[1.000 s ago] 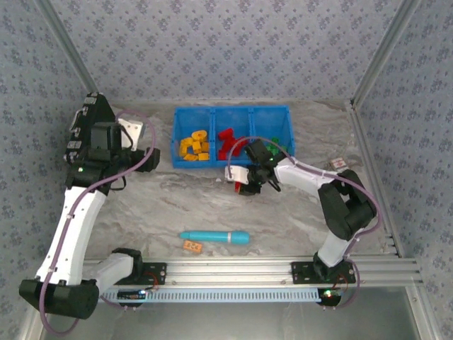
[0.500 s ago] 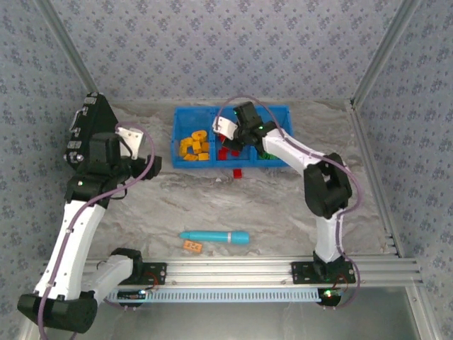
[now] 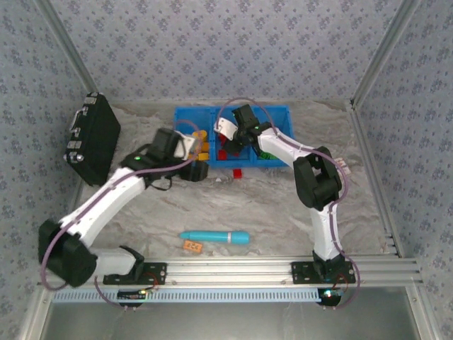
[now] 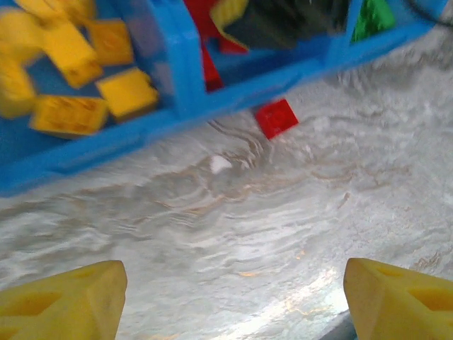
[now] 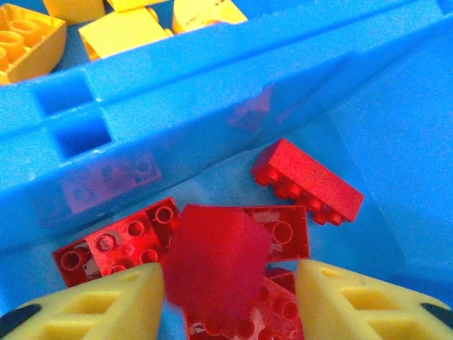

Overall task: Sort the legos into containers by color
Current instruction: Place the lego in the container, then pick up the lego from the center of the table.

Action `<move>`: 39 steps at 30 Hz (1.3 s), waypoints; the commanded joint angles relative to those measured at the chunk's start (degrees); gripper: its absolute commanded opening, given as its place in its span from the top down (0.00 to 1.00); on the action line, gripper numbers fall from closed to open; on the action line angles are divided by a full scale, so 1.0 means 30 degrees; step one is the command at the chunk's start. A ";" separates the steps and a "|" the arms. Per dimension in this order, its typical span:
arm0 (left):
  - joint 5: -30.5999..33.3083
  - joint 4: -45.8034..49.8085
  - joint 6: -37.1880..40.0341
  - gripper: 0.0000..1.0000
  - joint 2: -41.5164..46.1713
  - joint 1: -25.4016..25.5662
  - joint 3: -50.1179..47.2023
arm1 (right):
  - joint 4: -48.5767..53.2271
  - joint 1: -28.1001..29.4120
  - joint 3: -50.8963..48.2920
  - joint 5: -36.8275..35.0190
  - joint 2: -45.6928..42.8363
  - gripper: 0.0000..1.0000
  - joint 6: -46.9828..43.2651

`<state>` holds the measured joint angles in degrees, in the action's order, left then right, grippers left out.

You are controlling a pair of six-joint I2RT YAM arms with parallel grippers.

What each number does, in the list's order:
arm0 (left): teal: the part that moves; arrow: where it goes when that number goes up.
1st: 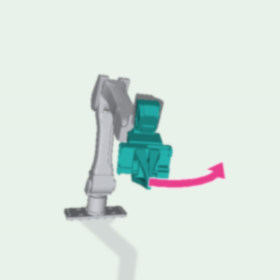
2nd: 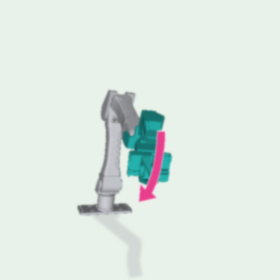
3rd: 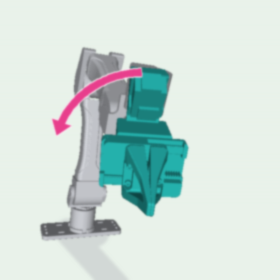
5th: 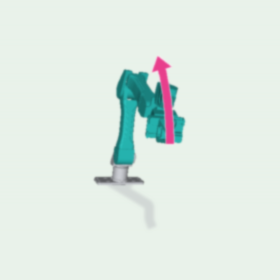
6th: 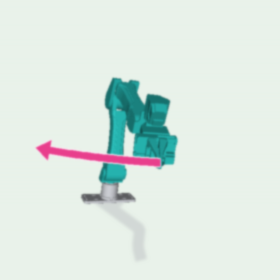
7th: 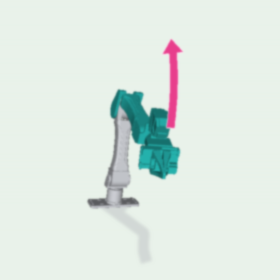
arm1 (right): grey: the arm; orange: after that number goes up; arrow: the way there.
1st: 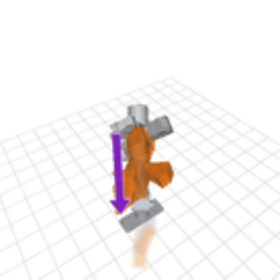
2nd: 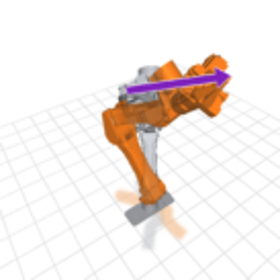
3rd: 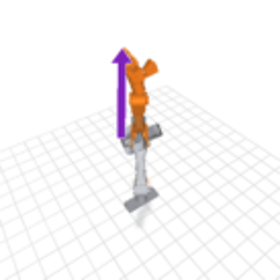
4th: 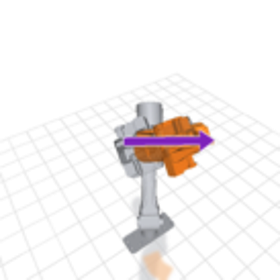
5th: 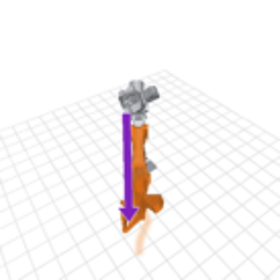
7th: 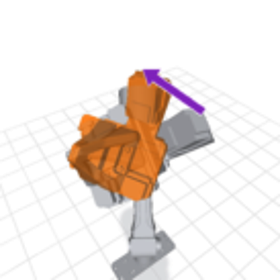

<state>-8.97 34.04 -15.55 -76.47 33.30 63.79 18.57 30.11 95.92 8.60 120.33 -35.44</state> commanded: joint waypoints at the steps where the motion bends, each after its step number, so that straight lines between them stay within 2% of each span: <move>1: 0.0935 -0.1712 -0.2092 0.20 -0.1610 0.1411 0.0466 | -0.0003 -0.0363 0.0235 0.1068 -0.1417 0.43 0.0128; 7: 0.2307 -0.3068 -0.3871 0.20 -0.5305 0.3795 0.1699 | -0.1034 -0.1293 -0.1446 0.1209 -0.3344 0.39 0.0719; 11: 0.3375 -0.3149 -0.4867 0.21 -0.7661 0.4580 0.3206 | -0.2084 -0.2411 -0.3025 0.1066 -0.5365 0.38 0.1860; 17: 0.4149 -0.3100 -0.5782 0.23 -1.0174 0.4808 0.4900 | -0.3063 -0.4439 -0.6142 0.1198 -0.9287 0.35 0.3733; 22: 0.4788 -0.2110 -0.5890 0.23 -1.2010 0.4860 0.6702 | -0.2612 -0.6377 -0.8242 0.2226 -1.1804 0.32 0.5509; 28: 0.5534 -0.0821 -0.5832 0.24 -1.3872 0.4896 0.8854 | -0.3393 -0.7490 -1.2014 0.1367 -1.5340 0.27 0.6877; 32: 0.6013 0.0035 -0.5717 0.26 -1.4986 0.5064 1.0080 | -0.3882 -0.7836 -1.3299 0.1191 -1.6568 0.27 0.7272; 39: 0.6764 0.0991 -0.5977 0.32 -1.5907 0.5218 1.0788 | -0.4049 -0.8209 -1.3765 0.1330 -1.6682 0.27 0.7038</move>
<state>9.21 33.45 -32.71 -123.09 48.49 94.37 8.01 5.93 55.22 12.69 71.11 -15.38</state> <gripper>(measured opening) 0.683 0.731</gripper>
